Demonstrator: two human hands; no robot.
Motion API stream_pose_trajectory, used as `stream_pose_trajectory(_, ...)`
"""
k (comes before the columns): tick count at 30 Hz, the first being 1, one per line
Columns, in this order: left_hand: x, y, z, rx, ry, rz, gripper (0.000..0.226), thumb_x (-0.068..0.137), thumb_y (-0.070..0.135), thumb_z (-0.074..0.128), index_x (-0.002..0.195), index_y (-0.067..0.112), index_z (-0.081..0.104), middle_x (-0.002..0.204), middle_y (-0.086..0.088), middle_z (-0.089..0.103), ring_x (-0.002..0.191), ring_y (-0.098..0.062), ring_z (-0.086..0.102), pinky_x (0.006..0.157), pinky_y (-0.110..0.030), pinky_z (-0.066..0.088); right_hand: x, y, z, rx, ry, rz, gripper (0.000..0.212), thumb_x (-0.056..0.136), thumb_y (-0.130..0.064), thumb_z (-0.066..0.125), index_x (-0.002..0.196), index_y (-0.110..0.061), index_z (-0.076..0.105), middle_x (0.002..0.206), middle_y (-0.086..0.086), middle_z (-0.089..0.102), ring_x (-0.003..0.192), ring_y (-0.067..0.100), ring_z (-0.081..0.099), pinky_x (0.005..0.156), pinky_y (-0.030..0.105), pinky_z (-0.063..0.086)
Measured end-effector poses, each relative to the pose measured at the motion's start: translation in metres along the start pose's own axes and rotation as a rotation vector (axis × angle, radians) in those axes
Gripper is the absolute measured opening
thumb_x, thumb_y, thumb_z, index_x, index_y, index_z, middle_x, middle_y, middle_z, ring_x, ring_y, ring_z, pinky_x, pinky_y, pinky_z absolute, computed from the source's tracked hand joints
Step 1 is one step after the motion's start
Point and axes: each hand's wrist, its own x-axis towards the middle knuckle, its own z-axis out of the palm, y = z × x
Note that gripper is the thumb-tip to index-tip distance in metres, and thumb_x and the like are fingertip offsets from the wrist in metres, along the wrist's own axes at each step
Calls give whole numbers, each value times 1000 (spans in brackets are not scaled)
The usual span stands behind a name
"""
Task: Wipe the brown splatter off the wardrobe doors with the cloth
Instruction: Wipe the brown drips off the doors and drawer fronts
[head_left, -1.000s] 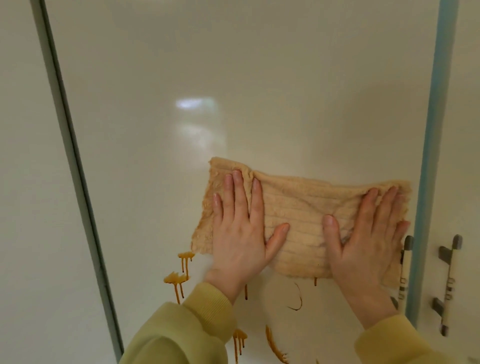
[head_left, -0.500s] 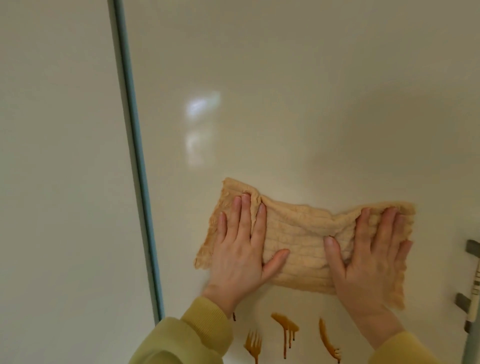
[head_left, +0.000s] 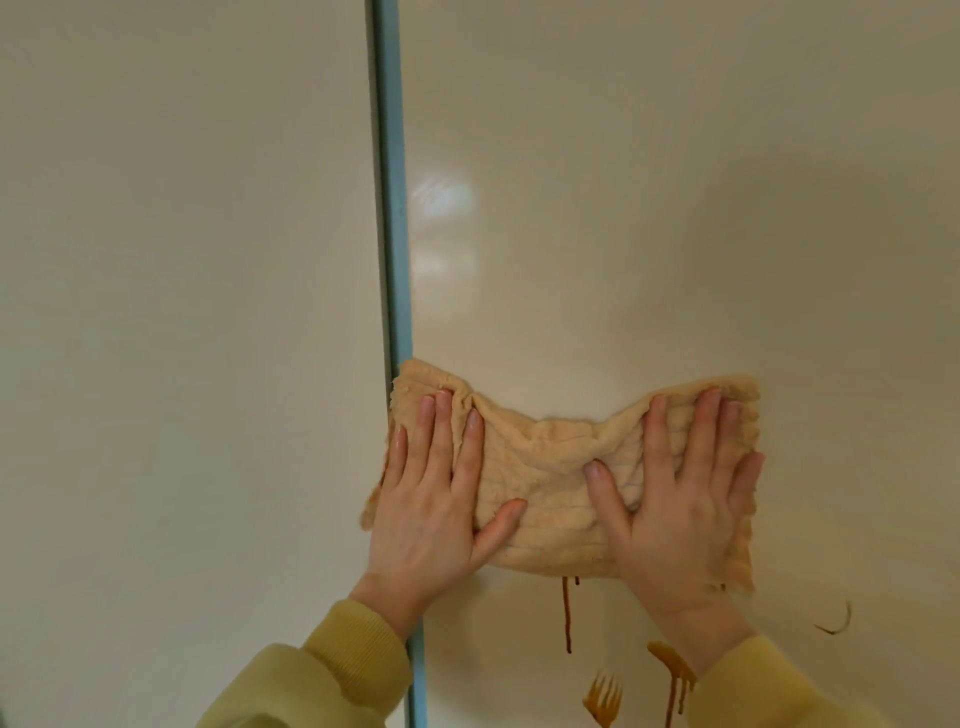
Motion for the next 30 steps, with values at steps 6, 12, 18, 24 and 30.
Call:
stream_pose_trajectory(6, -4, -1, -4, -49, -27, -15, 85, 88, 62, 25, 146, 8, -4, 152, -15, -4, 142, -28, -9, 116, -39, -4, -2, -1, 2, -15, -39, -110, 65, 91, -61, 19, 139, -19, 28, 145, 16, 18, 143, 19, -4, 112, 47, 1)
stream_pose_trajectory(12, -26, 16, 8, -65, -29, -106, 88, 87, 67, 22, 146, 10, -9, 153, -11, -21, 142, -29, -10, 115, -41, -1, -9, 11, 0, -27, -58, -261, 62, 92, -57, 22, 139, -18, 28, 145, 13, 22, 143, 14, -7, 108, 50, 13)
stream_pose_trajectory(18, -28, 49, 12, -75, -36, -254, 89, 86, 70, 19, 145, 9, -9, 149, -19, -1, 142, -27, -14, 112, -42, -1, -21, 42, 0, -30, -20, -335, 67, 92, -56, 30, 144, -15, 20, 157, 3, 1, 144, 15, 0, 114, 44, 7)
stream_pose_trajectory(24, -41, 107, 27, -95, -47, -267, 90, 86, 70, 19, 146, 9, -10, 152, -14, -22, 142, -31, -11, 113, -44, -3, -36, 99, -11, -34, -9, -396, 68, 92, -55, 31, 147, -18, 15, 157, -1, -4, 144, 15, 4, 114, 45, 9)
stream_pose_trajectory(30, -37, 172, 40, -120, -44, -252, 89, 87, 68, 20, 145, 7, -8, 152, -17, -20, 141, -34, -9, 112, -49, 1, -38, 163, -26, -35, 20, -403, 61, 94, -51, 28, 145, -18, 20, 157, -1, -1, 144, 15, 6, 113, 45, 11)
